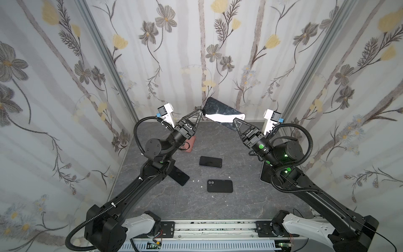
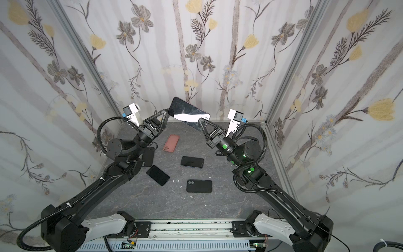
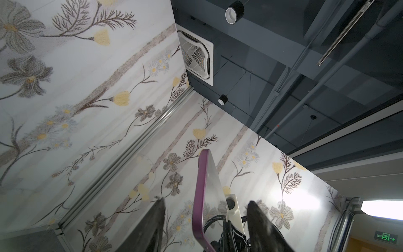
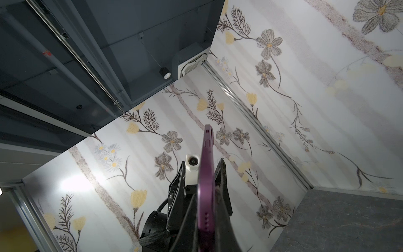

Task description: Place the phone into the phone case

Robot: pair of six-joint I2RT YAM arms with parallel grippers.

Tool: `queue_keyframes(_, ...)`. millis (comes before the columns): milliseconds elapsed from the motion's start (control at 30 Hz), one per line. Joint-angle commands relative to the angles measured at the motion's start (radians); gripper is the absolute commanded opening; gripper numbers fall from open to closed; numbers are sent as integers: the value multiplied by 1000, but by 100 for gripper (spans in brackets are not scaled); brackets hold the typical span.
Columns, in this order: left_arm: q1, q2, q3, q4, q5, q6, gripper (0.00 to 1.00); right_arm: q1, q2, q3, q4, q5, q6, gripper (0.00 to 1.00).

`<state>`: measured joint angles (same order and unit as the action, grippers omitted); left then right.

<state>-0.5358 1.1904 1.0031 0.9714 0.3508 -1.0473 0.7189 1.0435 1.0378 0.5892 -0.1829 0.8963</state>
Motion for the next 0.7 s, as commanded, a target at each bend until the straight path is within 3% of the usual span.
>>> queue_keyframes(0, 0, -15, -3, -25, -26, 43, 61, 3, -14, -1, 32, 27, -6, 0)
queue_keyframes(667, 2, -115, 26, -483, -169, 316, 61, 1, -91, -14, -238, 152, -82, 0)
